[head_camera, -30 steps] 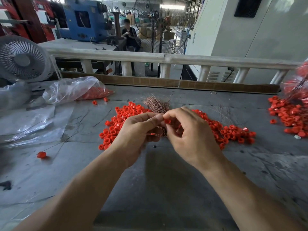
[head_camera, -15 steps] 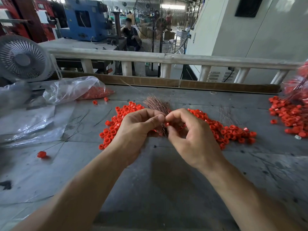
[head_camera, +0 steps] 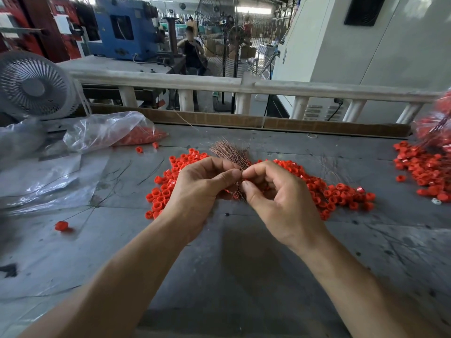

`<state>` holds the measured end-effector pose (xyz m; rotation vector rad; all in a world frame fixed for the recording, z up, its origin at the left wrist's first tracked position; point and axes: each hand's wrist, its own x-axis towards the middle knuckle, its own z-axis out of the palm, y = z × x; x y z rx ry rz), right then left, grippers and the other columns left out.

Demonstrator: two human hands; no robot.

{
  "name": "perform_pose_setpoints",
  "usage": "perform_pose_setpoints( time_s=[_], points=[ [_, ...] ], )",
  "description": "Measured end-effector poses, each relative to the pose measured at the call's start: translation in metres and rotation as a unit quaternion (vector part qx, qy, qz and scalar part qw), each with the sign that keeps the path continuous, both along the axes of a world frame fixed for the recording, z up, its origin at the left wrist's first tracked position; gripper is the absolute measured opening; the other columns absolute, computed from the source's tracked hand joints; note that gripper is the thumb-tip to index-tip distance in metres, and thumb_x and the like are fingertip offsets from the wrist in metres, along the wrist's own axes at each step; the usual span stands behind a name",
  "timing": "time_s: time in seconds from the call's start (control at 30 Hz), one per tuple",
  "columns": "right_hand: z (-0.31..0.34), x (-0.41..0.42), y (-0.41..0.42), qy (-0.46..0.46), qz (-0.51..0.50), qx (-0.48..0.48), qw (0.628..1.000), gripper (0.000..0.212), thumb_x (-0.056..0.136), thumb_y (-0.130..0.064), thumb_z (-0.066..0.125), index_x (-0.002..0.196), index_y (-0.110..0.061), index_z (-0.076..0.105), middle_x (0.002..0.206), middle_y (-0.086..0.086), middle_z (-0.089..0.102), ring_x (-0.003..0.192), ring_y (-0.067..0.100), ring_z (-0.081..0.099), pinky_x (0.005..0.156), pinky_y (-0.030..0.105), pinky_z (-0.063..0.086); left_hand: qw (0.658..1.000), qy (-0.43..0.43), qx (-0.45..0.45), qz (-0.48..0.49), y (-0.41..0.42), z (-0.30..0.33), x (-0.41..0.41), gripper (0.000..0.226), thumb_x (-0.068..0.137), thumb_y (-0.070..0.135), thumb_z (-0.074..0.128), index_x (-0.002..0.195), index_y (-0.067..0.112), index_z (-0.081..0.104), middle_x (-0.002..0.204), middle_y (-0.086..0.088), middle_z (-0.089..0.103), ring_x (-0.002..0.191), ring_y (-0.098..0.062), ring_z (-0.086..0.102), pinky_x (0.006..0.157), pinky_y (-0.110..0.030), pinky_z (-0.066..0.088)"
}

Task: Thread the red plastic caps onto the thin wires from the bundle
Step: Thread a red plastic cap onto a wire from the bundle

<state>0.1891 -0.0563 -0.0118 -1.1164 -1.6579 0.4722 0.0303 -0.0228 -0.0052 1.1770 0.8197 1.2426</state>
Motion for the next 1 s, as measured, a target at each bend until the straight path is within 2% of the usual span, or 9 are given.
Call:
perform_pose_setpoints(
  time_s=[0.2, 0.37, 0.43, 0.5, 0.63, 0.77, 0.83, 0.93, 1.0],
  points=[
    [-0.002, 0.002, 0.001, -0.018, -0.008, -0.008, 1.000, 0.013, 0.092, -0.012, 0.073, 0.096, -0.024, 0.071, 0.078, -0.015, 0.069, 0.071, 0.003, 0.065, 0.065, 0.010, 0.046, 1.000, 0.025, -0.004, 0.018, 0.001, -0.002, -0.002, 0.006, 0.088, 0.003, 0.071, 0.093, 0.002, 0.068, 0.081, -0.011, 0.066, 0.073, -0.020, 0.061, 0.063, -0.023, 0.054],
    [-0.002, 0.004, 0.005, -0.053, -0.060, 0.021, 0.997, 0.018, 0.090, -0.011, 0.076, 0.104, -0.020, 0.074, 0.090, -0.018, 0.071, 0.085, -0.006, 0.066, 0.076, 0.005, 0.045, 0.998, 0.051, -0.004, 0.043, 0.002, -0.003, -0.001, 0.005, 0.093, 0.009, 0.070, 0.096, 0.007, 0.073, 0.077, -0.005, 0.071, 0.064, -0.011, 0.060, 0.058, -0.022, 0.052],
    [-0.001, 0.010, 0.008, -0.067, -0.108, 0.029, 0.992, 0.016, 0.090, -0.014, 0.077, 0.105, -0.020, 0.076, 0.092, -0.015, 0.072, 0.085, -0.001, 0.065, 0.077, 0.009, 0.047, 0.997, 0.053, -0.015, 0.054, 0.003, -0.004, -0.001, 0.007, 0.096, 0.011, 0.067, 0.097, 0.008, 0.073, 0.075, -0.002, 0.073, 0.062, -0.010, 0.060, 0.055, -0.021, 0.050],
    [-0.001, 0.019, 0.012, -0.079, -0.168, 0.023, 0.982, 0.014, 0.090, -0.020, 0.076, 0.104, -0.023, 0.076, 0.093, -0.013, 0.073, 0.083, 0.004, 0.066, 0.080, 0.021, 0.053, 0.996, 0.067, -0.018, 0.059, 0.004, -0.005, -0.001, 0.008, 0.097, 0.011, 0.067, 0.098, 0.006, 0.073, 0.075, -0.003, 0.073, 0.061, -0.010, 0.060, 0.054, -0.021, 0.050],
    [0.004, 0.048, 0.019, -0.115, -0.306, -0.007, 0.945, 0.012, 0.091, -0.028, 0.074, 0.102, -0.024, 0.075, 0.094, -0.005, 0.076, 0.088, 0.018, 0.070, 0.081, 0.034, 0.057, 0.993, 0.105, 0.009, 0.057, 0.004, -0.008, -0.003, 0.009, 0.099, 0.008, 0.065, 0.099, 0.006, 0.074, 0.076, -0.004, 0.074, 0.062, -0.012, 0.060, 0.054, -0.021, 0.049],
    [0.009, 0.091, 0.025, -0.169, -0.443, -0.085, 0.876, 0.017, 0.090, -0.032, 0.073, 0.103, -0.021, 0.075, 0.099, 0.009, 0.077, 0.097, 0.035, 0.070, 0.081, 0.040, 0.056, 0.986, 0.151, 0.034, 0.063, 0.004, -0.010, -0.004, 0.011, 0.099, 0.011, 0.065, 0.095, 0.013, 0.075, 0.078, -0.003, 0.076, 0.062, -0.009, 0.061, 0.052, -0.019, 0.047],
    [0.009, 0.109, 0.025, -0.194, -0.465, -0.123, 0.855, 0.018, 0.089, -0.031, 0.073, 0.102, -0.019, 0.076, 0.102, 0.012, 0.077, 0.100, 0.039, 0.069, 0.088, 0.046, 0.055, 0.977, 0.190, 0.045, 0.082, 0.005, -0.011, -0.006, 0.012, 0.098, 0.013, 0.066, 0.092, 0.019, 0.075, 0.079, -0.002, 0.076, 0.062, -0.008, 0.061, 0.052, -0.023, 0.048],
    [0.008, 0.127, 0.026, -0.213, -0.481, -0.198, 0.827, 0.017, 0.089, -0.034, 0.073, 0.100, -0.021, 0.077, 0.105, 0.013, 0.075, 0.103, 0.039, 0.067, 0.095, 0.048, 0.051, 0.952, 0.270, 0.077, 0.123, 0.007, -0.013, -0.008, 0.012, 0.095, 0.017, 0.069, 0.087, 0.025, 0.075, 0.078, 0.000, 0.075, 0.065, -0.018, 0.065, 0.063, -0.038, 0.055],
    [0.007, 0.131, 0.027, -0.216, -0.485, -0.233, 0.815, 0.016, 0.089, -0.035, 0.073, 0.098, -0.022, 0.078, 0.104, 0.012, 0.075, 0.105, 0.038, 0.066, 0.097, 0.047, 0.050, 0.934, 0.311, 0.100, 0.148, 0.006, -0.012, -0.009, 0.011, 0.093, 0.019, 0.070, 0.086, 0.027, 0.075, 0.076, 0.005, 0.074, 0.068, -0.016, 0.068, 0.065, -0.035, 0.057]
  ],
)
